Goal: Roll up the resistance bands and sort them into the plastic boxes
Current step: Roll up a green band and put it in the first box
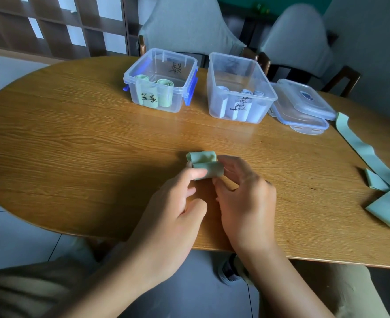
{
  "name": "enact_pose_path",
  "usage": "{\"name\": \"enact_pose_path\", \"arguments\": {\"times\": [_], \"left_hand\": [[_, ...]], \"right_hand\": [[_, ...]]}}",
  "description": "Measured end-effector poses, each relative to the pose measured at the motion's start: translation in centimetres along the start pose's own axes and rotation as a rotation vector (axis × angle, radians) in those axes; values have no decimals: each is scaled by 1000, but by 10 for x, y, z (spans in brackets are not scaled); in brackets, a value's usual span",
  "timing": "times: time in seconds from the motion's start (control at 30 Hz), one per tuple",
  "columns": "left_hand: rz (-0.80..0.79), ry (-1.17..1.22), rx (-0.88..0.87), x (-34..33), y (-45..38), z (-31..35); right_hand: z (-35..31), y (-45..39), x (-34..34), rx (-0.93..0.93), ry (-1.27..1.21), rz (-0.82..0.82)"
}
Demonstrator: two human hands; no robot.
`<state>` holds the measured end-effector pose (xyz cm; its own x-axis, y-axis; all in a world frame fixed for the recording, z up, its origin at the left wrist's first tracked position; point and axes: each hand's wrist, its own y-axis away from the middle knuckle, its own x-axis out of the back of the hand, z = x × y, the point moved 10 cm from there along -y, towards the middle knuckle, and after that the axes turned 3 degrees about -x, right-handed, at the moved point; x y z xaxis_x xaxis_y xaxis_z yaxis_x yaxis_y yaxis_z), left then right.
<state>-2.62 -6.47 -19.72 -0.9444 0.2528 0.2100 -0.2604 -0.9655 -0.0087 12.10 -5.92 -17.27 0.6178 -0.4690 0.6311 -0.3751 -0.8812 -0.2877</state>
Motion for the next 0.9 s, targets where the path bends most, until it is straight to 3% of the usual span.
{"name": "enact_pose_path", "arguments": {"times": [0.23, 0.53, 0.9], "left_hand": [[9, -12, -16, -5, -1, 0], [11, 4, -6, -12, 1, -6], [3, -20, 33, -7, 12, 1]], "right_hand": [[0, 2, 2, 28, 20, 35], [16, 2, 2, -152, -257, -51], [17, 16, 7, -143, -298, -20]]}}
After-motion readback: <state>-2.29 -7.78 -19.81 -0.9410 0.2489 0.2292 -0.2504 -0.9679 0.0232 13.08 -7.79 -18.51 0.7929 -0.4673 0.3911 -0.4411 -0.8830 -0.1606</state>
